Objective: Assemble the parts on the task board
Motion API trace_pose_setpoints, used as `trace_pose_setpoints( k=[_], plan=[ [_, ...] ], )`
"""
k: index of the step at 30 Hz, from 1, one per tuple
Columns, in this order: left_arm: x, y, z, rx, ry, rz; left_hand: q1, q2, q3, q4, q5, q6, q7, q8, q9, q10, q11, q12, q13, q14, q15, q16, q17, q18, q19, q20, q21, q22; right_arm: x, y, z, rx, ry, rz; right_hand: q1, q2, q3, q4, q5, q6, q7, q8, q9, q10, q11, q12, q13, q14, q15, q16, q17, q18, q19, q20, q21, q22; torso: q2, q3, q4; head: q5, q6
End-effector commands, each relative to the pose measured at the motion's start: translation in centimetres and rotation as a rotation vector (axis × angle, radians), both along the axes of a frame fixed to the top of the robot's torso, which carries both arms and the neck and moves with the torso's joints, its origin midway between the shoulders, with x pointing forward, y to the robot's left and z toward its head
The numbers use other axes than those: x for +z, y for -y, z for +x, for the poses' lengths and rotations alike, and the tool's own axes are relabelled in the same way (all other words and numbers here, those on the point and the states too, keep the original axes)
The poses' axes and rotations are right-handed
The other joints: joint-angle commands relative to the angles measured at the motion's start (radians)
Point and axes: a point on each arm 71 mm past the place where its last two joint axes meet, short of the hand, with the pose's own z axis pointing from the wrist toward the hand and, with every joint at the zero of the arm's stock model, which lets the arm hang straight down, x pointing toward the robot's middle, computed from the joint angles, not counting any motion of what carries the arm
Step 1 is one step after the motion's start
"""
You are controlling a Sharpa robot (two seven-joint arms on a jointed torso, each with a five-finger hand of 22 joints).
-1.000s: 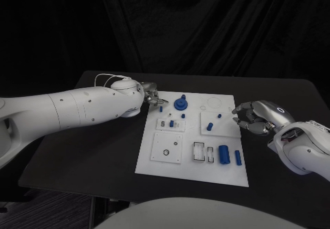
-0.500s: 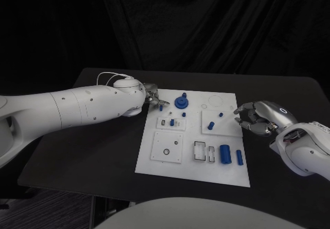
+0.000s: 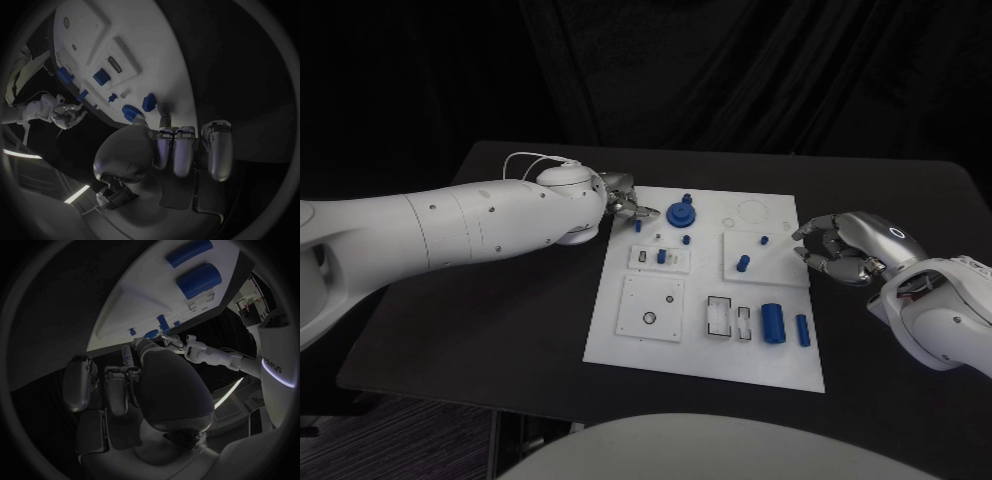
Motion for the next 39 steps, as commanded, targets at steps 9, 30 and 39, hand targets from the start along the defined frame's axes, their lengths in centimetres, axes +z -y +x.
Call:
trace_pose_setpoints(
  k=[9, 30, 39],
  plan=[
    [0.1, -0.1, -0.7, 0.018, -0.005, -0.006, 0.057, -0.014, -0.017, -0.002, 0.049, 0.014, -0.003, -0.023, 0.003, 0.106, -0.007, 0.002, 0.262, 0.105, -0.006, 0.003, 0.263, -0.013, 0.036, -0.006, -0.010, 0.220, 0.1, 0.2, 0.1, -0.008, 0.004, -0.003, -0.005, 0.001, 0.004, -0.001, 0.007, 0.004, 0.001, 0.004, -0.001, 0.060, 0.009, 0.002, 0.203, 0.101, 0.006, 0.002, 0.255, 0.000, 0.010, 0.003, 0.004, 0.190, -0.002, 0.0005, -0.0008, 0.002, 0.000],
    [4.2, -0.1, -0.8, -0.009, 0.153, -0.043, 0.070, -0.013, -0.024, 0.003, 0.023, -0.001, -0.002, -0.005, 0.063, 0.106, -0.007, 0.002, 0.262, 0.105, -0.007, 0.003, 0.263, -0.014, 0.038, -0.008, -0.009, 0.221, 0.0, 0.5, 0.1, -0.019, -0.005, -0.011, -0.006, 0.001, 0.004, -0.001, 0.007, 0.004, 0.001, 0.003, -0.002, 0.058, 0.010, 0.000, 0.201, 0.101, 0.006, 0.000, 0.253, 0.001, 0.009, 0.003, 0.001, 0.189, -0.002, -0.0008, 0.0001, 0.004, 0.000],
    [8.9, -0.3, 0.4, -0.011, -0.087, -0.165, 0.220, -0.003, 0.033, -0.004, 0.037, -0.113, 0.034, -0.092, 0.023, 0.106, 0.025, 0.002, 0.262, 0.105, 0.021, 0.003, 0.263, -0.004, 0.007, 0.016, -0.055, 0.207, 0.5, 0.3, 0.4, -0.016, 0.012, -0.006, -0.007, 0.002, 0.005, 0.000, 0.007, 0.007, 0.001, 0.005, -0.002, 0.059, 0.010, 0.002, 0.203, 0.101, 0.007, 0.001, 0.254, 0.000, 0.010, 0.003, 0.004, 0.190, -0.002, -0.0005, -0.0009, -0.003, 0.000]
  ],
)
